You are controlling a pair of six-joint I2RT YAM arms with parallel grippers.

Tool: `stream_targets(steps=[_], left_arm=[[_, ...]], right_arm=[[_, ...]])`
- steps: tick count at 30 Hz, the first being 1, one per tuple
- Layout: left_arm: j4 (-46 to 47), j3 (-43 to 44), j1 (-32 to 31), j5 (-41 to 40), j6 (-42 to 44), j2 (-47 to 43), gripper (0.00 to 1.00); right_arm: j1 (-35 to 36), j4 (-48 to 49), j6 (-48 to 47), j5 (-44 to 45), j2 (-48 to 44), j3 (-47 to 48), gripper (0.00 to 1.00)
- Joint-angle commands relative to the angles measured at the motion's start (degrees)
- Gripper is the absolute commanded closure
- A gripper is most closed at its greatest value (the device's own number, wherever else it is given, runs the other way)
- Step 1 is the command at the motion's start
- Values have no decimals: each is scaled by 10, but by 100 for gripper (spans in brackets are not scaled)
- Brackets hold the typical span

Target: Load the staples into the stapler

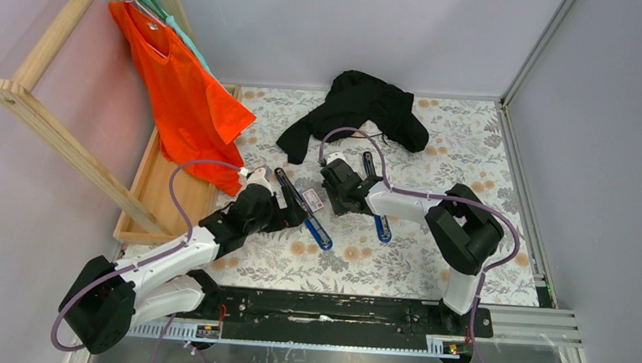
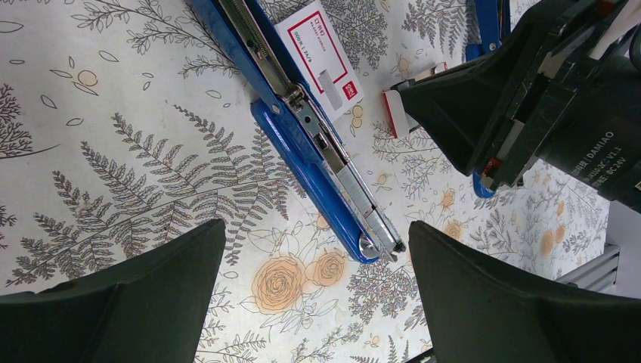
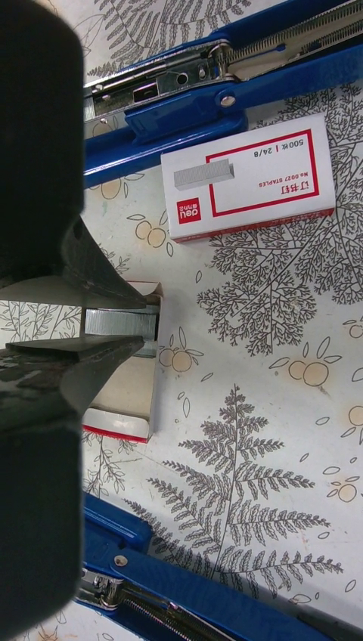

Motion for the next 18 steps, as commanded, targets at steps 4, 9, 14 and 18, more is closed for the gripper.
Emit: stream_targets(steps=[4, 9, 14, 18], left_arm=[[31, 16, -1, 3, 4, -1, 2], [32, 16, -1, 3, 3, -3, 3], [32, 17, -1, 4, 2, -1, 3], [30, 16, -1, 4, 2, -3, 3]], right_arm=[[-4, 2, 2, 6, -45, -9, 74], [-4, 8, 0, 8, -53, -12, 74], [-3, 7, -4, 9, -45, -12, 74], [-3, 2, -5, 11, -34, -10, 74]])
